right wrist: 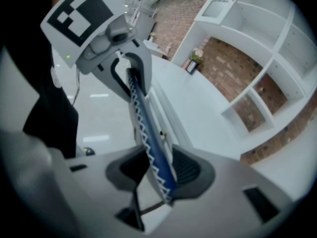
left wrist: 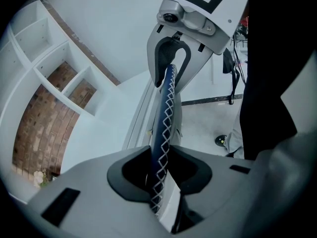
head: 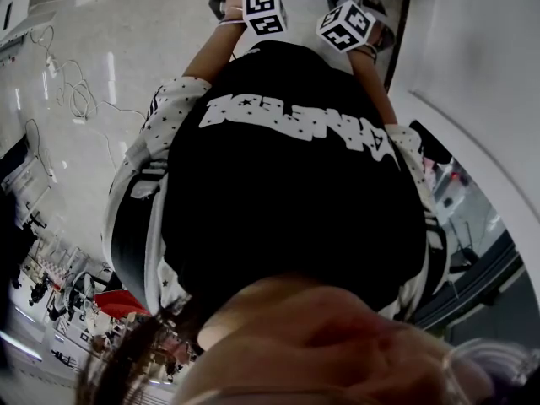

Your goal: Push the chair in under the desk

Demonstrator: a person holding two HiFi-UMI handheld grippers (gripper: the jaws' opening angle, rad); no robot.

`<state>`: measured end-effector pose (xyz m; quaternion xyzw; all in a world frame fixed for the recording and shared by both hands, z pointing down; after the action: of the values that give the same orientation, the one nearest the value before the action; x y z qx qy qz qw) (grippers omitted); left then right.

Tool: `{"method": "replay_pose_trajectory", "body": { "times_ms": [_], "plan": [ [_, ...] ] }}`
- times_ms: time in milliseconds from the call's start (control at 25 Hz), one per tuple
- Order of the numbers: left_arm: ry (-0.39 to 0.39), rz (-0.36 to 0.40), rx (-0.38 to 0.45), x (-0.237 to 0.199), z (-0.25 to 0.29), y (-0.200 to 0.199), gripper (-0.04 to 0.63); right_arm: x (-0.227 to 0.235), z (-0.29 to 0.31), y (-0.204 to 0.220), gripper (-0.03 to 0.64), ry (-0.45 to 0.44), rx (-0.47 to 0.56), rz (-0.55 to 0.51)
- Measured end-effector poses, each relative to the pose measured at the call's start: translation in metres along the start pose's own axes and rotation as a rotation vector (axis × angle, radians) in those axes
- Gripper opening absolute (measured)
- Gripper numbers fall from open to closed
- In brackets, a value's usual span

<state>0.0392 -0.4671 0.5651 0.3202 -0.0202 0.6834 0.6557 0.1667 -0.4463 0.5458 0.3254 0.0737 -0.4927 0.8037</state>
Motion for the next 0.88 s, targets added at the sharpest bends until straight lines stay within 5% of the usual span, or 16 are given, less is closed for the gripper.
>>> {"method": "replay_pose_trajectory", "body": {
  "times_ms": [880],
  "plan": [
    [0.007, -0.01, 0.002, -0.001, -0.0002, 0.005, 0.156, -0.0026, 0.0012, -0.0041, 0.156, -0.027, -0.012, 0.005]
  ]
}}
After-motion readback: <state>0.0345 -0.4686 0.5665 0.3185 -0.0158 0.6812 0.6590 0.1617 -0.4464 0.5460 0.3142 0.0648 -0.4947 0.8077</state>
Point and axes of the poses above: the fingertips, and each gripper's own axes: z forward along the fingers, x to its right, y out of its underside, the point moved 6 cm from there along -z, backward along the fingers, and after that the axes turned 3 degrees about x, right-handed, at the moved point
